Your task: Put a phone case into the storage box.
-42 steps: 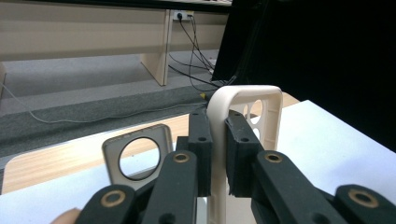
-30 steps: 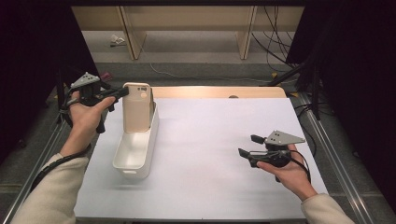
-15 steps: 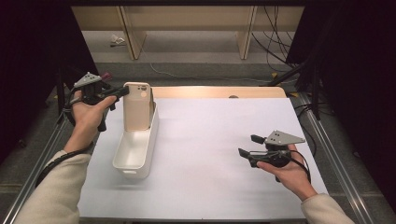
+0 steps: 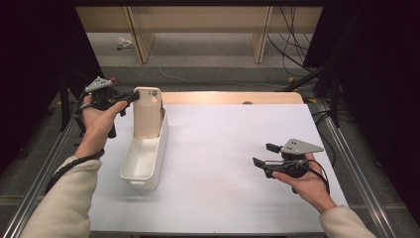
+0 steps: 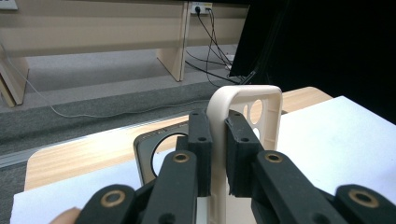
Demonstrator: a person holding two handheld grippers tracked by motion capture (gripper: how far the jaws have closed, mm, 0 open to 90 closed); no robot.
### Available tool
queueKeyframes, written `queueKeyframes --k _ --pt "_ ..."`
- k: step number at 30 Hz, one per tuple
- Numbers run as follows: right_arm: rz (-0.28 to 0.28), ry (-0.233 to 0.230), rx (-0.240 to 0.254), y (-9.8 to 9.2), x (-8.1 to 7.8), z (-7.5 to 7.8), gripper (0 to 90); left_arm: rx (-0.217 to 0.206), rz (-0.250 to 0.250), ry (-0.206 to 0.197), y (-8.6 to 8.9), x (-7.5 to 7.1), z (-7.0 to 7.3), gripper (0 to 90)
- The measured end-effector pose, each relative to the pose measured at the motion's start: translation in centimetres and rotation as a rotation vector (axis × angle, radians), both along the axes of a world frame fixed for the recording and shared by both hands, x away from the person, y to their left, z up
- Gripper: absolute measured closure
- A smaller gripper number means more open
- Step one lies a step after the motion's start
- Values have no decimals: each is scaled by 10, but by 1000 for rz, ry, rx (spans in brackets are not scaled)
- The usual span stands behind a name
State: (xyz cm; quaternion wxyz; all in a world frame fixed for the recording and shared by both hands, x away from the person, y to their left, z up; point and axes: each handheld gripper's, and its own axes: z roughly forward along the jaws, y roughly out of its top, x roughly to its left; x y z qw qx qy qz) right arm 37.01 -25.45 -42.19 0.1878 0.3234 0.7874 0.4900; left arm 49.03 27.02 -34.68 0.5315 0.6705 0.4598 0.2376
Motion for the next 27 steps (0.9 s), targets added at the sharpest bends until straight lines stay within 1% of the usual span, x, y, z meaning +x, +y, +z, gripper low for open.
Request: queueKeyframes --k 7,10,14,19,23,27 --pt "0 -1 -1 0 0 0 273 -2 6 0 -2 6 -6 820" --pt "1 0 -1 0 0 0 274 7 11 -4 -2 9 -9 820" --pt "3 0 -2 0 0 0 274 4 17 -4 -2 11 -13 819" --pt "3 -1 -3 1 0 0 274 16 24 5 -3 14 -20 819" --pt "4 -1 -4 1 0 0 275 13 28 3 -4 16 -24 818" --pt "5 -2 -2 1 0 -1 275 23 30 1 -6 17 -27 817"
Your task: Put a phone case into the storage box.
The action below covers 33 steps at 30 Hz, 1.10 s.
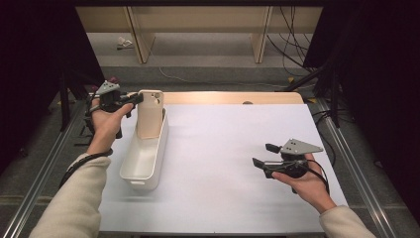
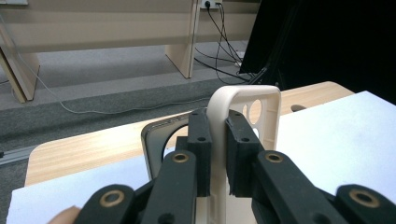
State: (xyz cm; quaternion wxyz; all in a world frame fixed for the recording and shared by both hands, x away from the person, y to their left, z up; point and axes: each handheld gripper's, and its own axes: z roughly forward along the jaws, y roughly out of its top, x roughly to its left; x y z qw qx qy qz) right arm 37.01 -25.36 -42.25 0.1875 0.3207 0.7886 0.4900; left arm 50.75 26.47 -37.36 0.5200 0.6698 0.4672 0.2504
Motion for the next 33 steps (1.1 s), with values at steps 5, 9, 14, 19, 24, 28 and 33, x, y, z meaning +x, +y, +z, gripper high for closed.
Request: queueKeyframes --k 5,9,14,19,24,28,33 --pt "-1 1 -2 0 0 0 275 -1 11 1 0 2 -3 817" --pt "1 1 -2 0 0 0 275 -3 20 9 2 4 -7 816" --pt "2 2 -2 0 0 0 276 -6 29 20 2 6 -13 814" --pt "2 3 -1 0 0 0 276 -2 35 33 2 7 -19 813" --pt "4 5 -3 0 0 0 275 2 41 43 2 9 -23 812" --pt "4 3 -2 0 0 0 276 4 48 47 2 10 -25 809" --pt "5 4 -2 0 0 -1 275 17 55 53 1 11 -26 799"
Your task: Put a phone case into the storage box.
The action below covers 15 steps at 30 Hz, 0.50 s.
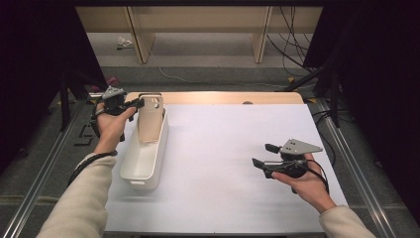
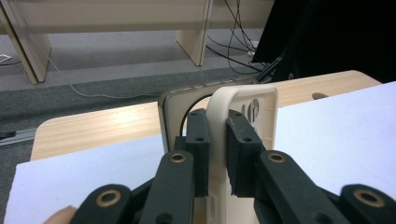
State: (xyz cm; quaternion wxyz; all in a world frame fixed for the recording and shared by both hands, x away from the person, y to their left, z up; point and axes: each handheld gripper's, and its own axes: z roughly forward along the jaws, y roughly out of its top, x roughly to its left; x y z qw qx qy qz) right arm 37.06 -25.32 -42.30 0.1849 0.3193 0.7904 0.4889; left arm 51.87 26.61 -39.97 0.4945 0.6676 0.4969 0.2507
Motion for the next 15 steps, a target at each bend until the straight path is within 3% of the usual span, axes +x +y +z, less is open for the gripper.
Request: queueKeyframes --k 4,15 --pt "1 1 0 0 0 0 275 -3 8 0 1 1 1 791" --pt "1 -1 0 0 0 0 275 62 40 8 1 3 4 755"
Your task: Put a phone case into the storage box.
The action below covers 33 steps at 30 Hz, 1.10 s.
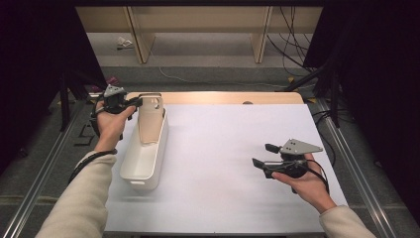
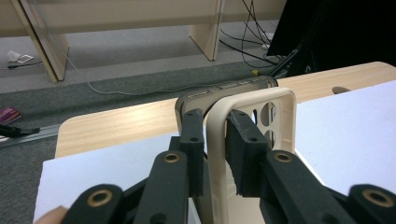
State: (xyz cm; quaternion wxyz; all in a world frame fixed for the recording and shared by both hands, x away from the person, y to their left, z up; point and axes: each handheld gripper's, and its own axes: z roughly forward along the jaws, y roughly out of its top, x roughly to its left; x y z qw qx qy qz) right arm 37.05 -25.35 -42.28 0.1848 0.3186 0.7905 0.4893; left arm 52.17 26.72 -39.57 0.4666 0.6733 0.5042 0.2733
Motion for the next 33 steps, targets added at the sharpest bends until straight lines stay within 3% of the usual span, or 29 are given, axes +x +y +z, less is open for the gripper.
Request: queueKeyframes --k 17,24,28,33 --pt "-6 -3 3 -1 0 0 269 106 22 4 -1 0 5 674" --pt "-6 -4 2 0 0 0 268 168 29 26 -4 1 9 614" --pt "-6 -3 1 -1 0 0 268 153 30 49 -4 1 9 546" --pt "-8 -1 1 -1 0 0 266 124 44 40 -3 -1 12 439"
